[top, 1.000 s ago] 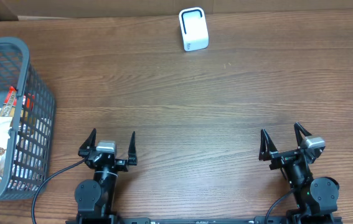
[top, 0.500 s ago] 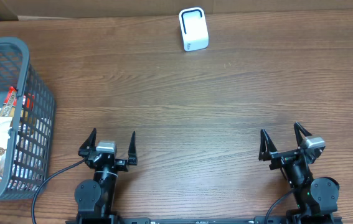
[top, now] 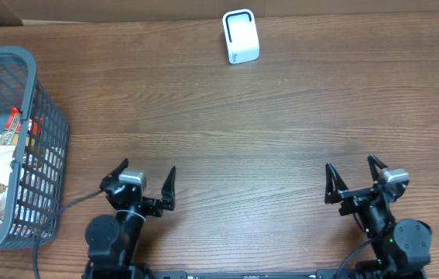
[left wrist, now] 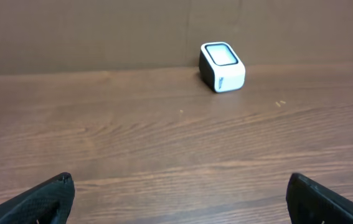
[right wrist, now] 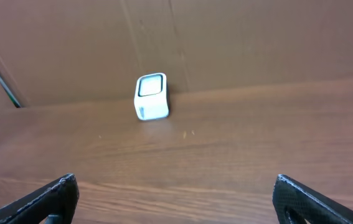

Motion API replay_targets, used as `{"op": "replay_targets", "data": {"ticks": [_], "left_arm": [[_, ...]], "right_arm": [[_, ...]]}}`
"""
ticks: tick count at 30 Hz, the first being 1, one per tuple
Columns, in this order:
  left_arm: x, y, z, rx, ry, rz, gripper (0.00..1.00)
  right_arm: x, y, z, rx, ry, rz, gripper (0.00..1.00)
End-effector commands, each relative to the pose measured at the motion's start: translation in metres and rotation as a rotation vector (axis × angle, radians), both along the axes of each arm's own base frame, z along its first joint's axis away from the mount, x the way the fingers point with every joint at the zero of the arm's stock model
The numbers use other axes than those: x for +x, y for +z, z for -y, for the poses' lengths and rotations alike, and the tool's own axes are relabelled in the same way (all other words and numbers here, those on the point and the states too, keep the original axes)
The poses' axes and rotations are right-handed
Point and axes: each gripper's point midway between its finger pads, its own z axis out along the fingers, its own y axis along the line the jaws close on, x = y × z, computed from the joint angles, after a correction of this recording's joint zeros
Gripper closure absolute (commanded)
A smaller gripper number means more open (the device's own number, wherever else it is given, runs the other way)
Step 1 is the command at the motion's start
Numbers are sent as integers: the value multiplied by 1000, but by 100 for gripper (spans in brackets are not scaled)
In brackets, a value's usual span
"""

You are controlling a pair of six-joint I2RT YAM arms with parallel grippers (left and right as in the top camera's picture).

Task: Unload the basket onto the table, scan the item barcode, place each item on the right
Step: 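Reach the left gripper into the basket and grasp the brown-white snack pouch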

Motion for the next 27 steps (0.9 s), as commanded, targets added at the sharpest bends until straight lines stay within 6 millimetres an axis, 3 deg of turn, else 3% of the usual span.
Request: {"op": "replay_targets", "data": {"ticks": [1,6,13,18,23,27], "left_arm": [[2,31,6,-21,-33,-4,0],[8,65,15,-33,-85,-64,0],[23,136,16,9,-108,-269,0],[28,194,20,19,-155,-547,0],[37,237,52,-88,-335,-570,0],[56,242,59,-112,-377,-548,0]], "right_arm": [[-5,39,-5,1,30,38,0],[-9,73,-13,-1,81,-3,0],[-5,111,-23,-5,139,-186,0],[1,140,-42,19,243,-399,0],[4,150,-49,67,267,-503,0],[1,151,-63,97,356,-516,0]]}}
